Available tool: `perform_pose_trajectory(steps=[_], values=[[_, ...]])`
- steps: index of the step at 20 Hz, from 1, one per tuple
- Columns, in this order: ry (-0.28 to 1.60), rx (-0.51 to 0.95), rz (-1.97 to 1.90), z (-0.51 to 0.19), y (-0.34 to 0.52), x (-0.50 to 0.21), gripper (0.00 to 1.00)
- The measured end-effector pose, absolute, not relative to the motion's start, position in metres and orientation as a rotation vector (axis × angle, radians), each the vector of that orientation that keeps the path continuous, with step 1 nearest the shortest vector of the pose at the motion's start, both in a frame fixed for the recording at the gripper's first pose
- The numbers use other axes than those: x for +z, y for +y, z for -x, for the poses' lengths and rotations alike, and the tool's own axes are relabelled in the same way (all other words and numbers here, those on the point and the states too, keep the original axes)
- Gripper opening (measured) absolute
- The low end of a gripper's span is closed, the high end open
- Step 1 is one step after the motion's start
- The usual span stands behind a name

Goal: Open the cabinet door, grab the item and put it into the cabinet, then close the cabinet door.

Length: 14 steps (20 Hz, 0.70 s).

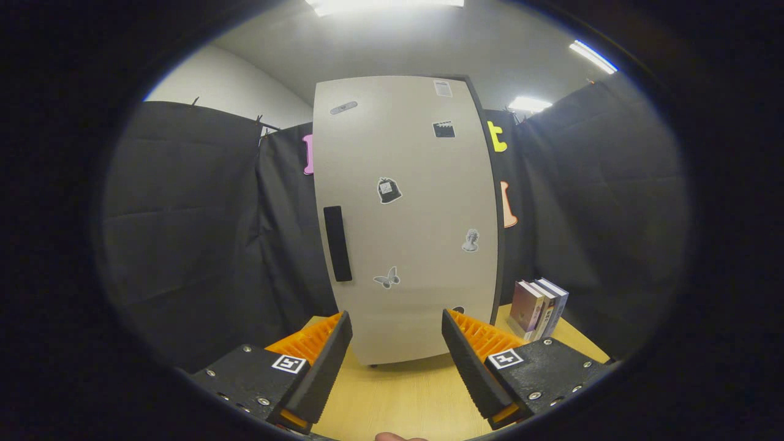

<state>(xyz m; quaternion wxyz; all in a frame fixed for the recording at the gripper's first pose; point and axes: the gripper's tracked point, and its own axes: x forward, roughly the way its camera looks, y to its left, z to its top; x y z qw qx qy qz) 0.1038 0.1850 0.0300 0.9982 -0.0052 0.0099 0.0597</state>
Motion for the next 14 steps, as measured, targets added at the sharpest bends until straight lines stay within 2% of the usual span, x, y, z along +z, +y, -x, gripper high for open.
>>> perform_pose_trajectory(steps=[14], values=[[-0.004, 0.110, 0.022, -0.1019, 0.1791, 0.0376, 0.92]])
